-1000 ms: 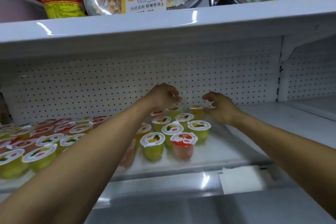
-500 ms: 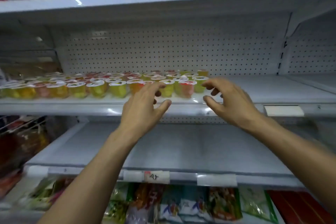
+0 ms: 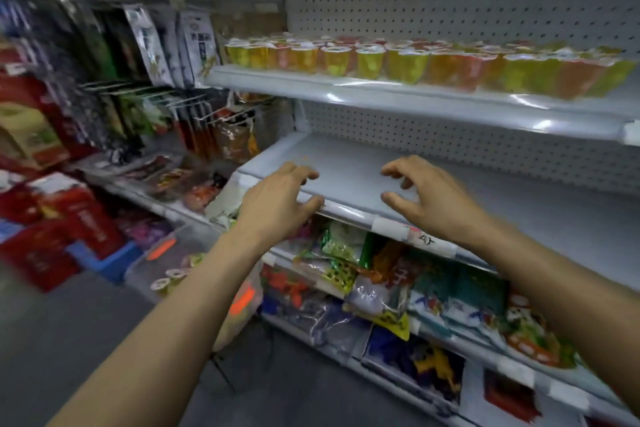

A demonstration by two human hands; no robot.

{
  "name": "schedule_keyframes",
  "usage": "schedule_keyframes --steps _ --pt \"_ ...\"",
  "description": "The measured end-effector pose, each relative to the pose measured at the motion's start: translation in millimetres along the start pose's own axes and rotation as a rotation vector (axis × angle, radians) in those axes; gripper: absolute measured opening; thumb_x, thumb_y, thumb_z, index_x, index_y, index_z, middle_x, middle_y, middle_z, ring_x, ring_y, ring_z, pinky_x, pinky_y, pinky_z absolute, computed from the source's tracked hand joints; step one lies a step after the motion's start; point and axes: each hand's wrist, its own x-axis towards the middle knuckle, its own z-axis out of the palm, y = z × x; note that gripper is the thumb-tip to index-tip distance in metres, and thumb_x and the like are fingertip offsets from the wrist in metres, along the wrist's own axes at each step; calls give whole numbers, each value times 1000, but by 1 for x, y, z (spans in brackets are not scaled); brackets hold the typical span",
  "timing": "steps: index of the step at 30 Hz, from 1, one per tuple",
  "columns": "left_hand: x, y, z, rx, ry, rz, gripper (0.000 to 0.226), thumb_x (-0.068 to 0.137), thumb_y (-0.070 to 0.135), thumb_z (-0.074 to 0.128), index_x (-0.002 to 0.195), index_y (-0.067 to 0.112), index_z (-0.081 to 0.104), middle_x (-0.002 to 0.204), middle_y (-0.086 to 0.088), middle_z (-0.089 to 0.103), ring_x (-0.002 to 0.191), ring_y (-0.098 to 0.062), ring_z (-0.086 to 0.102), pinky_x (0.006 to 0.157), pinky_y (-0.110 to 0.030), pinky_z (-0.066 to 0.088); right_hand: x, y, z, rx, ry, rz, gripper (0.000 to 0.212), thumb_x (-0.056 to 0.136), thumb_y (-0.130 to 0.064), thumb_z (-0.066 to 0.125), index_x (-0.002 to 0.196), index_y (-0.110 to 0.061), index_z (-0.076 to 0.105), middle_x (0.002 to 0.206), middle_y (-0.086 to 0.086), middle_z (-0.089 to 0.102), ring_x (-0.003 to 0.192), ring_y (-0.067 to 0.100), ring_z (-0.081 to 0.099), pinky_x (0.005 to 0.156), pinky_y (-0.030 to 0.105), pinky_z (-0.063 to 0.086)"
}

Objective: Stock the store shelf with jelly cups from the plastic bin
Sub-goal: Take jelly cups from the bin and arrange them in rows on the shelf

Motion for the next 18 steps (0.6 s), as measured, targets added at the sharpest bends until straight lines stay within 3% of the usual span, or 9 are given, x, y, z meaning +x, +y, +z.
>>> schedule_keyframes --steps 6,14,18 --pt "0 -138 3 78 -109 -146 40 92 46 60 126 25 58 118 1 57 100 -22 61 80 -41 52 87 -56 106 -23 -148 -49 39 91 -39 58 128 -28 51 126 -4 51 113 17 51 85 39 48" --pt "13 -357 21 131 -282 -329 43 90 47 61 127 25 57 127 -1 58 109 -23 60 85 -40 52 208 -134 277 -127 -354 -85 33 87 -35 57 119 -27 53 120 1 54 109 24 52 83 40 49" --pt "10 -440 47 94 -416 -453 43 92 43 59 130 23 55 129 -4 57 111 -25 59 87 -39 51 242 -157 358 -100 -516 -54 42 88 -30 56 129 -25 49 127 3 50 117 24 48 87 38 48"
